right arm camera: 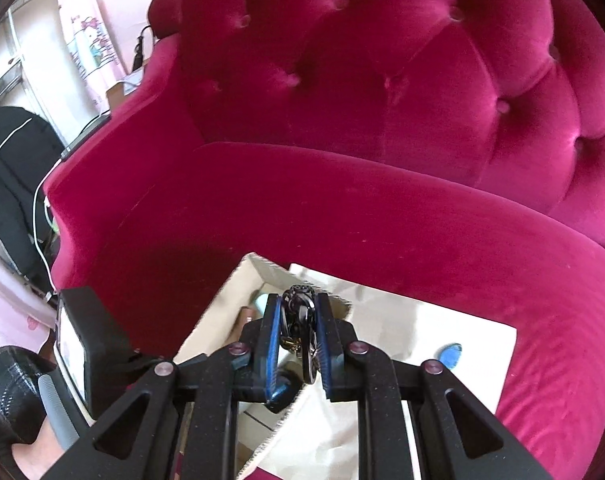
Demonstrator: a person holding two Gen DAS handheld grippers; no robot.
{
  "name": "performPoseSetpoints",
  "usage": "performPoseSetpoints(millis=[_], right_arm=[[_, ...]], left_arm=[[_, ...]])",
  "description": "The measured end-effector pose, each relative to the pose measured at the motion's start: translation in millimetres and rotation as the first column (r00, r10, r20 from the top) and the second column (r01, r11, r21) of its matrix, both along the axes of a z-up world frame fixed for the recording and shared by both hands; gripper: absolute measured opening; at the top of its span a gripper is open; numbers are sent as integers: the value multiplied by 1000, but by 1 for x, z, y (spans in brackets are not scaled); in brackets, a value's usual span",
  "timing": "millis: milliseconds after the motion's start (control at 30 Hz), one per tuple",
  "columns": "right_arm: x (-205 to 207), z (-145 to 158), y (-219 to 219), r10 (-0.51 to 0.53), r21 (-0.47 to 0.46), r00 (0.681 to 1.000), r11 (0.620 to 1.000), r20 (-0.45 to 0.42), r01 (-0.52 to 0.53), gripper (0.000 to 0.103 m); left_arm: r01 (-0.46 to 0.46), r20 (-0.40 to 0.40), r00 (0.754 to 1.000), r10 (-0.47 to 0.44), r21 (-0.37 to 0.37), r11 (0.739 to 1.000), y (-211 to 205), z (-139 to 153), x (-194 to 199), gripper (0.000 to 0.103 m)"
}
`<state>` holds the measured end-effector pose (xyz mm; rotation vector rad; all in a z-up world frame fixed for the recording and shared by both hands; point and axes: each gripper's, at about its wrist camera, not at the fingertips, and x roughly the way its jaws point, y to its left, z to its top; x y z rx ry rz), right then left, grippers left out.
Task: Organize rigid objects
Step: 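Carry the keys into the box and open the right gripper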
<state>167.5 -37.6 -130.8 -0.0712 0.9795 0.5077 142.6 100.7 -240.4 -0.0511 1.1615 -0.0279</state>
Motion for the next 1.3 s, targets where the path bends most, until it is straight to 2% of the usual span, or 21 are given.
performPoseSetpoints(millis=[333, 800, 1133, 1200, 1267, 1300], right_arm=[[0, -16, 22, 67, 9, 997, 998, -30, -66, 16], [3, -57, 42, 127, 3, 986, 992, -106, -128, 16], [5, -54, 39, 123, 16, 988, 992, -93, -122, 17], [8, -55, 38, 110, 6, 989, 994, -94, -110, 24], [9, -55, 34, 84, -9, 993, 996, -83, -85, 55], [10, -55, 33, 76, -14, 994, 997, -79, -78, 59]], left_arm=[[-2, 0, 1000, 2, -3, 1000, -1, -2, 0, 4], [-1, 0, 1000, 1, -3, 1000, -1, -3, 0, 4], [0, 0, 1000, 0, -1, 1000, -1, -4, 0, 4], [0, 1, 1000, 0, -2, 1000, -1, -3, -1, 4], [0, 1, 1000, 0, 0, 1000, -2, -3, -1, 4], [0, 1, 1000, 0, 0, 1000, -2, -4, -1, 4]])
